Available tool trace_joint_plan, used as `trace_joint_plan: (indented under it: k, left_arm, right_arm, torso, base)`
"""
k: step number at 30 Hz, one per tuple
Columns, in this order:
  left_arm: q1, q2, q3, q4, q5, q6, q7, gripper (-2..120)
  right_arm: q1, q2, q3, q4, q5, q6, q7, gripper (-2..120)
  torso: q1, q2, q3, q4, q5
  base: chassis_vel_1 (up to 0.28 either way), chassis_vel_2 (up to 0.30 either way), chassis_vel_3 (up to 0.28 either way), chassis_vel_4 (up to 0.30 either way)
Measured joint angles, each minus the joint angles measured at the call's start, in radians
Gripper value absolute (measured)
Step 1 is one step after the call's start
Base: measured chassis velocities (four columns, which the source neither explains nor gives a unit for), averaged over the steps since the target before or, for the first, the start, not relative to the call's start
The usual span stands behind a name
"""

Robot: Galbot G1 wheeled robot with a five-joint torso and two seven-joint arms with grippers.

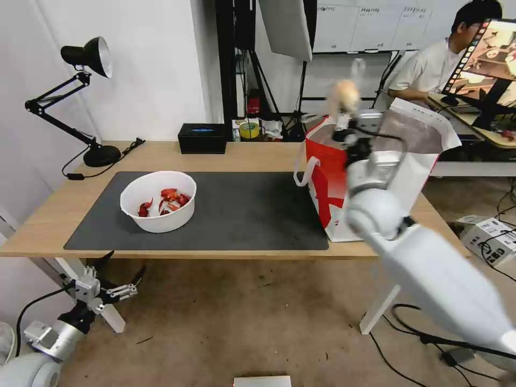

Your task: Pick up the trash from the table and place it into the takeout bag.

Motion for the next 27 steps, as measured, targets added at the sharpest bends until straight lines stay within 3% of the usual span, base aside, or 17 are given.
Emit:
trace_joint_plan:
  k: [8, 13, 14, 18, 21, 23, 27]
  left_arm:
    - [-0.006, -0.006, 0.014, -0.016, 0.004, 0.004, -0.007, 100]
    - [-0.001, -0.005, 0.008, -0.015, 0.004, 0.004, -0.007, 100]
    - [0.000, -0.004, 0.006, -0.014, 0.004, 0.004, -0.007, 100]
    - [-0.001, -0.001, 0.006, -0.012, 0.003, 0.004, -0.006, 100]
    - [-0.016, 0.008, 0.017, -0.003, 0.000, 0.004, -0.006, 100]
    - [-0.019, 0.009, 0.019, -0.001, 0.000, 0.005, -0.006, 100]
    - [-0.038, 0.014, 0.035, 0.016, -0.002, 0.005, -0.007, 100]
  right_arm:
    - [-0.012, -0.045, 0.012, 0.026, 0.050, -0.086, 0.023, 7]
    - [-0.022, -0.051, 0.023, 0.022, 0.051, -0.106, 0.033, 25]
    - [-0.023, -0.051, 0.027, 0.019, 0.054, -0.107, 0.034, 34]
    - [-0.020, -0.051, 0.028, 0.016, 0.059, -0.111, 0.034, 42]
    - [-0.014, -0.046, 0.027, 0.014, 0.066, -0.117, 0.033, 61]
    - [-0.013, -0.045, 0.026, 0.013, 0.066, -0.117, 0.033, 62]
    - [-0.008, -0.041, 0.022, 0.002, 0.068, -0.120, 0.030, 80]
  torso:
    - [0.000, 0.000, 0.000, 0.0002, -0.0004]
    - [0.000, 0.000, 0.000, 0.0002, -0.0003]
    - [0.000, 0.000, 0.000, 0.0001, -0.0004]
    - [0.000, 0.000, 0.000, 0.0002, -0.0005]
    - [0.000, 0.000, 0.000, 0.0002, -0.0006]
    - [0.000, 0.000, 0.000, 0.0002, -0.0006]
    - [0.000, 0.000, 0.000, 0.0002, -0.0006]
  base:
    - [0.000, 0.000, 0.000, 0.000]
    - [0.000, 0.000, 0.000, 0.000]
    - [0.000, 0.000, 0.000, 0.000]
    - [0.000, 0.000, 0.000, 0.000]
    - [0.000, 0.000, 0.000, 0.000]
    - [0.000, 0.000, 0.000, 0.000]
    - [0.000, 0.000, 0.000, 0.000]
